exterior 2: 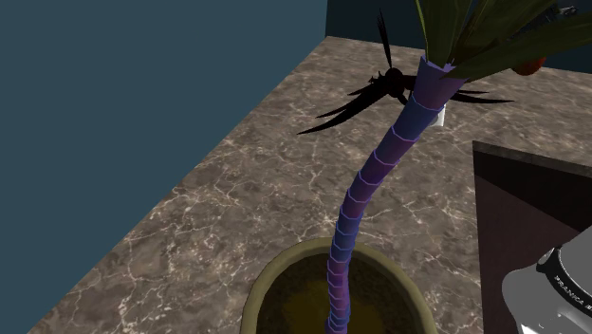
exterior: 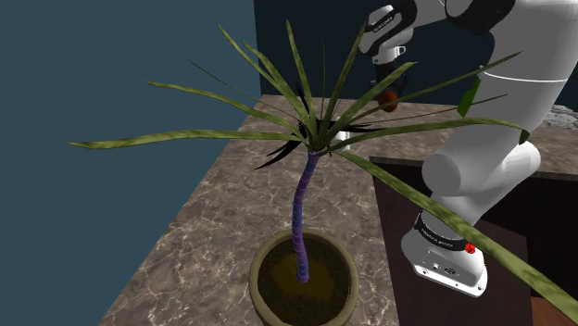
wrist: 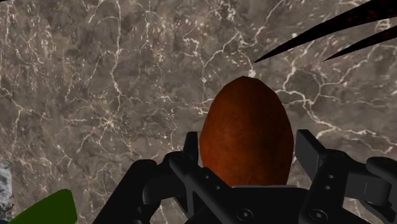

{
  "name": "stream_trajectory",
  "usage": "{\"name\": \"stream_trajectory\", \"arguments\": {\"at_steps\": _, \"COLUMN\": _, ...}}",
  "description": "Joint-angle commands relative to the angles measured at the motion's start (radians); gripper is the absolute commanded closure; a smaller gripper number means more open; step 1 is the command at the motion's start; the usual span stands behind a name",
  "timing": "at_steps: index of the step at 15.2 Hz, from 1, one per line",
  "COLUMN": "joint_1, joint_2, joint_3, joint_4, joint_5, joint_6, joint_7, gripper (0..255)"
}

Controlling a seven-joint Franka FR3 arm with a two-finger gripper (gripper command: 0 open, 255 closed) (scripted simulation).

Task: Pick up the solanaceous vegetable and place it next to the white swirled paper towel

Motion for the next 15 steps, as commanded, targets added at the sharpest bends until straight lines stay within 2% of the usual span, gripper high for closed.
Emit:
{"name": "stream_trajectory", "arguments": {"at_steps": 1, "joint_1": -0.001, "joint_2": 0.01, "joint_3": 0.0, "joint_4": -0.012, "joint_5": -0.001, "joint_6": 0.022, "joint_7": 0.005, "gripper": 255}}
{"name": "stream_trajectory", "arguments": {"at_steps": 15, "joint_1": -0.008, "joint_2": 0.096, "joint_3": -0.003, "joint_4": -0.099, "joint_5": -0.008, "joint_6": 0.19, "joint_7": 0.044, "gripper": 255}}
